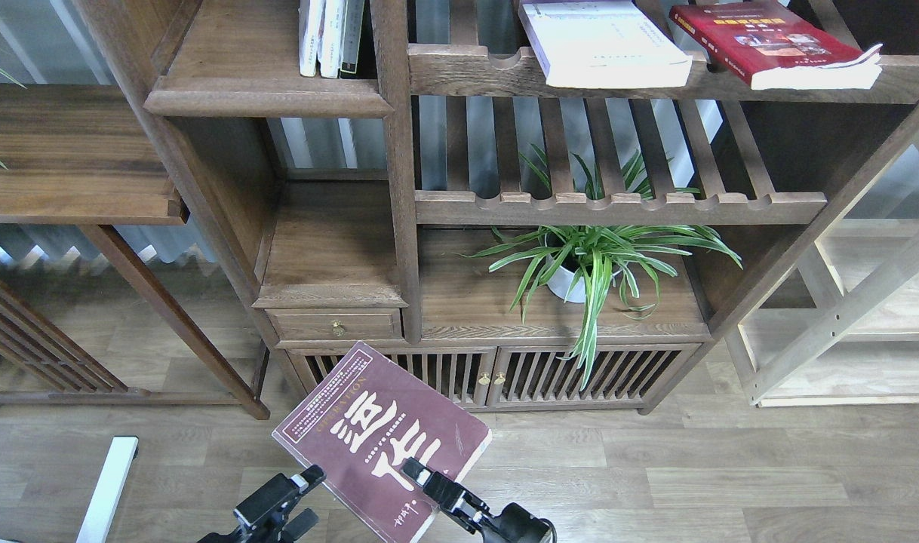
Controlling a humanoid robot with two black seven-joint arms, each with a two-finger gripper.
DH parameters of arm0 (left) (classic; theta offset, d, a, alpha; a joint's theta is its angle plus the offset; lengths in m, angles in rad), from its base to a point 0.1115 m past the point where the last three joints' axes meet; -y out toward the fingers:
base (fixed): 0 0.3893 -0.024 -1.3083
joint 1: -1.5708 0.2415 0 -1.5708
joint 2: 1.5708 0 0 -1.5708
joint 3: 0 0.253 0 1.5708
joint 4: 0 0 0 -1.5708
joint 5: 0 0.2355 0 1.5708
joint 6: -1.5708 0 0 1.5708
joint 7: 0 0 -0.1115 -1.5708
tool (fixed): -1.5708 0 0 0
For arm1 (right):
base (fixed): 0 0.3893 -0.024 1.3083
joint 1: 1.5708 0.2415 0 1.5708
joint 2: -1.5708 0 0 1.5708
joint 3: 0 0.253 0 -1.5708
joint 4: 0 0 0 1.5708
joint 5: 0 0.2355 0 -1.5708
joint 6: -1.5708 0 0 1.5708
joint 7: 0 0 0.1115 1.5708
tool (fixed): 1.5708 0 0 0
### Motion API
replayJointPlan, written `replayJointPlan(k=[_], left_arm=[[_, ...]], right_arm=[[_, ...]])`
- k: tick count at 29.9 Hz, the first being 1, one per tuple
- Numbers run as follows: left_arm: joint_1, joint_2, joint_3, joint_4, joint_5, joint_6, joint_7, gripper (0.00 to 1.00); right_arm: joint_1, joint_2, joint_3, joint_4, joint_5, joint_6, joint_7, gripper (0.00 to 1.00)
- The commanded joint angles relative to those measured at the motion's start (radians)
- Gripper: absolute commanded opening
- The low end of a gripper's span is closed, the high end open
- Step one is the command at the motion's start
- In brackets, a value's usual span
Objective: Organize books on shelf
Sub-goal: 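Bring the left gripper to the book's edge and grasp it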
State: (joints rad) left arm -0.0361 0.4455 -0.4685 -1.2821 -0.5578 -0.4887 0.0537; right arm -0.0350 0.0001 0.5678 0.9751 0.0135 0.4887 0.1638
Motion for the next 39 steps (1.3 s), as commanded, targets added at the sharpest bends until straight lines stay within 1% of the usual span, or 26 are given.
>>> replayJointPlan(k=[1, 5, 12, 15, 16, 21, 30, 32, 34, 36, 39], left_arm=[[-0.047, -0.021, 0.024, 0.006, -0.057, 0.000, 0.002, 0.98], [-0.084, -0.024, 0.036, 0.006, -0.094, 0.000, 0.003, 0.98], [-0.117, -0.027, 0.036, 0.009, -0.099, 0.000, 0.006, 0.98], [-0.137, -0.034, 0.034, 0.029, -0.117, 0.000, 0.006, 0.99], [-0.148, -0.042, 0.034, 0.033, -0.143, 0.000, 0.012, 0.99], [-0.211, -0.051, 0.036, 0.035, -0.211, 0.000, 0.015, 0.99], [-0.251, -0.057, 0.036, 0.036, -0.211, 0.000, 0.021, 0.98], [-0.264, -0.060, 0.036, 0.035, -0.211, 0.000, 0.035, 0.98], [-0.269, -0.064, 0.031, 0.035, -0.211, 0.000, 0.061, 0.97], [-0.274, -0.065, 0.022, 0.036, -0.212, 0.000, 0.092, 0.96], [-0.281, -0.067, 0.018, 0.040, -0.212, 0.000, 0.120, 0.93]], right_arm=[[-0.006, 0.000, 0.007, -0.003, 0.023, 0.000, 0.002, 0.02], [0.009, 0.000, 0.018, -0.001, 0.042, 0.000, 0.002, 0.02], [0.118, 0.000, 0.023, -0.001, 0.128, 0.000, 0.003, 0.02], [0.151, 0.000, 0.023, -0.001, 0.151, 0.000, 0.003, 0.02], [0.158, 0.000, 0.023, 0.001, 0.155, 0.000, 0.002, 0.02], [0.168, 0.000, 0.020, 0.001, 0.161, 0.000, 0.002, 0.02], [0.168, 0.000, 0.014, 0.001, 0.169, 0.000, 0.002, 0.02], [0.168, 0.000, 0.015, 0.001, 0.171, 0.000, 0.002, 0.02], [0.167, 0.000, 0.014, 0.001, 0.171, 0.000, 0.002, 0.02], [0.165, 0.000, 0.009, 0.001, 0.171, 0.000, 0.002, 0.02], [0.164, 0.000, 0.007, 0.001, 0.171, 0.000, 0.002, 0.02]])
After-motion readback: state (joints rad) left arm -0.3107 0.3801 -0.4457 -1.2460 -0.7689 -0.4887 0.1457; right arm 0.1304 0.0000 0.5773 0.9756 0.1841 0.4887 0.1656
